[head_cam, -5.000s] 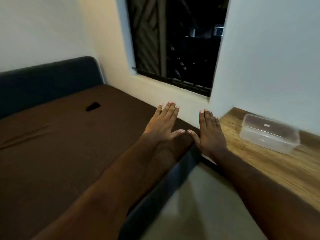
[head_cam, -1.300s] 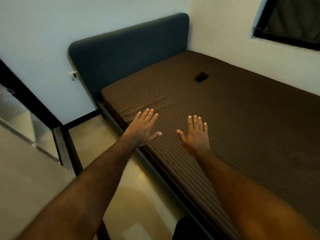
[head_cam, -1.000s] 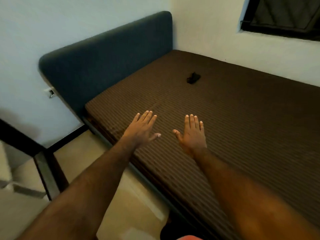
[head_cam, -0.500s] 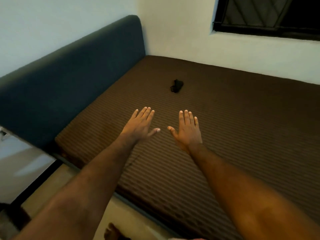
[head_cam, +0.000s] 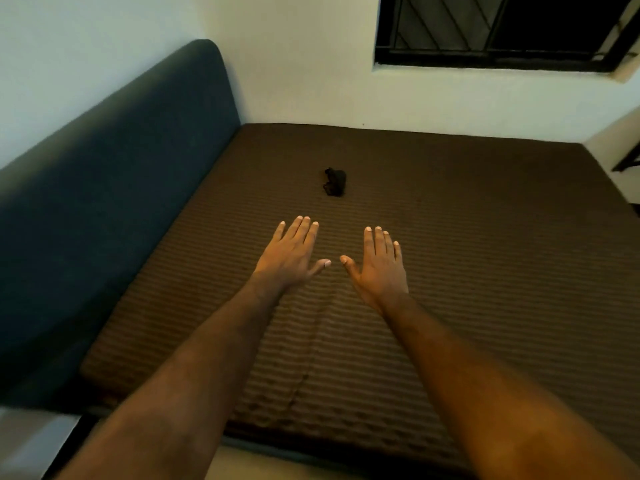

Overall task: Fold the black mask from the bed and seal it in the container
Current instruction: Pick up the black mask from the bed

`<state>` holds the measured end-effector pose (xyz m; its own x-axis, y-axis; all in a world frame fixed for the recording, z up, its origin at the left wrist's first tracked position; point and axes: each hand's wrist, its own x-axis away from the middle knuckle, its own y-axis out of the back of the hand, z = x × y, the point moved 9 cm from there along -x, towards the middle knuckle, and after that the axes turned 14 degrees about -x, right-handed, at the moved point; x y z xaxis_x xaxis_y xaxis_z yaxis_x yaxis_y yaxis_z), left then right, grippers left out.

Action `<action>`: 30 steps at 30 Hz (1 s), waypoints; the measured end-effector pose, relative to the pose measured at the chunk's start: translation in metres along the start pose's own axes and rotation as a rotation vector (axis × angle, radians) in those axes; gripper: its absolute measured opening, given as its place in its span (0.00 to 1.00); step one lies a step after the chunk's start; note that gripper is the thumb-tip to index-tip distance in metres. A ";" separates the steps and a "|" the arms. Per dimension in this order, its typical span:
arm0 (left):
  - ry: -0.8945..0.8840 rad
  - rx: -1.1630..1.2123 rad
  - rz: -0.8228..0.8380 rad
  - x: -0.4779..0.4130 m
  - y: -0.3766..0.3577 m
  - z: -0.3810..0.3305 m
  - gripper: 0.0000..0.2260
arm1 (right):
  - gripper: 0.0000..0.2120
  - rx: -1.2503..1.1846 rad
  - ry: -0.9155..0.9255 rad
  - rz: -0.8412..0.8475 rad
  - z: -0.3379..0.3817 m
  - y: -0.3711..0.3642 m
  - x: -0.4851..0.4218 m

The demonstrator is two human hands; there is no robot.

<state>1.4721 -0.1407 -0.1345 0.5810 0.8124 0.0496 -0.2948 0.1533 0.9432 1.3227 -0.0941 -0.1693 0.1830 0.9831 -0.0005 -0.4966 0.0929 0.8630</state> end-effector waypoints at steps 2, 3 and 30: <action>-0.011 -0.002 -0.020 -0.006 -0.006 0.007 0.37 | 0.39 0.008 -0.011 -0.004 0.009 -0.008 -0.003; -0.013 -0.005 -0.024 -0.009 -0.009 0.011 0.37 | 0.39 0.010 -0.008 -0.004 0.012 -0.011 -0.007; -0.159 0.083 -0.133 -0.082 -0.075 0.174 0.39 | 0.40 0.093 -0.223 -0.099 0.119 -0.074 -0.104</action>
<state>1.5784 -0.3168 -0.1523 0.7251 0.6879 -0.0319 -0.1479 0.2007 0.9684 1.4416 -0.2220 -0.1733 0.4143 0.9100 0.0148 -0.3885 0.1622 0.9071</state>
